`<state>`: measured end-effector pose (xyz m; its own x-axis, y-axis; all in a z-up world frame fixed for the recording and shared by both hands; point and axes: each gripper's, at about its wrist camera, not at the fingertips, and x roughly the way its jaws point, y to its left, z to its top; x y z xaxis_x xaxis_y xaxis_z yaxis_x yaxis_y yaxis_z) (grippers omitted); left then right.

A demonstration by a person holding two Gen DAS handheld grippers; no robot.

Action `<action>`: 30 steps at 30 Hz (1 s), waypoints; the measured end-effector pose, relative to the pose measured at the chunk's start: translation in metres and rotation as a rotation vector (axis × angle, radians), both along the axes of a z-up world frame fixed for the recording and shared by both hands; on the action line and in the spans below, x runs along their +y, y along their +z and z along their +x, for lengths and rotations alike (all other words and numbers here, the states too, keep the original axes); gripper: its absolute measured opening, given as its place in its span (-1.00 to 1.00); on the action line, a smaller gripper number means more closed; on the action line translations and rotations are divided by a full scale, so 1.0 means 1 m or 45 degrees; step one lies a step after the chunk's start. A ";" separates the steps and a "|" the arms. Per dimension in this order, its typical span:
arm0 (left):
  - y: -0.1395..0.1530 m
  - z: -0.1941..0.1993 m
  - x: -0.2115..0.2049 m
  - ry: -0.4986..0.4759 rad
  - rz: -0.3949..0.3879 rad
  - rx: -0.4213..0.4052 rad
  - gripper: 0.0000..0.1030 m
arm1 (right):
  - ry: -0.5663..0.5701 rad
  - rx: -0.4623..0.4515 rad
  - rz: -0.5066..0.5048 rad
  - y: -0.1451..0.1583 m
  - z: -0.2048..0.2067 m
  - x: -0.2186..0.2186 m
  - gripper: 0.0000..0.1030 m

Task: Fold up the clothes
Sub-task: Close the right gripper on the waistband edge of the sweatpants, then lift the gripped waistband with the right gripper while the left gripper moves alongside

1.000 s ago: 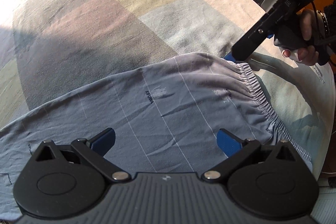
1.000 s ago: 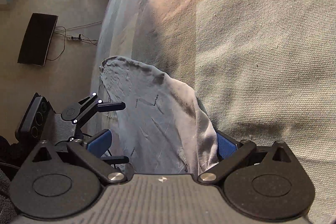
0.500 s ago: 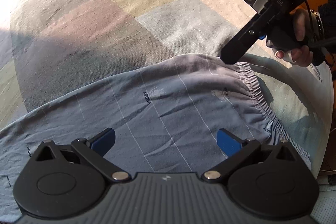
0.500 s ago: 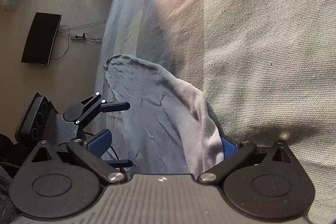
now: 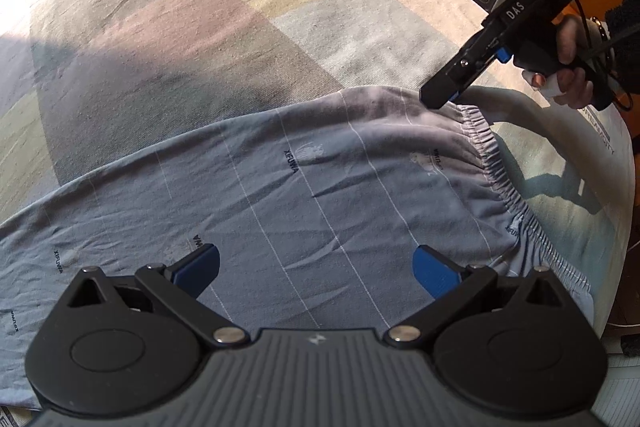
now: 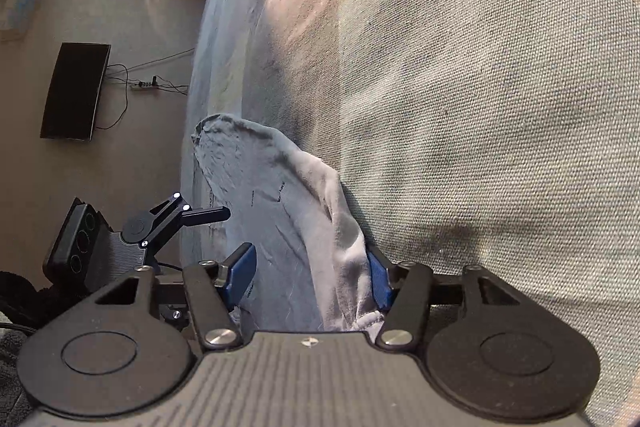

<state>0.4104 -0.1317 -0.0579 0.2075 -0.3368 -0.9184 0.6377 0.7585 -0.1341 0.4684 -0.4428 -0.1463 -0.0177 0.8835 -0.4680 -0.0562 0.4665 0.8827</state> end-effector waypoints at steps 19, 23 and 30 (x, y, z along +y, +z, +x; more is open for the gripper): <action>0.000 -0.001 -0.003 0.016 -0.027 0.013 0.99 | -0.027 -0.056 0.000 0.003 -0.012 0.014 0.29; -0.002 0.001 -0.003 0.046 -0.031 0.021 0.99 | -0.105 -0.061 -0.010 -0.002 -0.016 0.006 -0.04; -0.010 -0.001 -0.008 0.035 -0.009 0.044 0.99 | -0.206 -0.106 -0.079 -0.004 -0.026 0.009 -0.59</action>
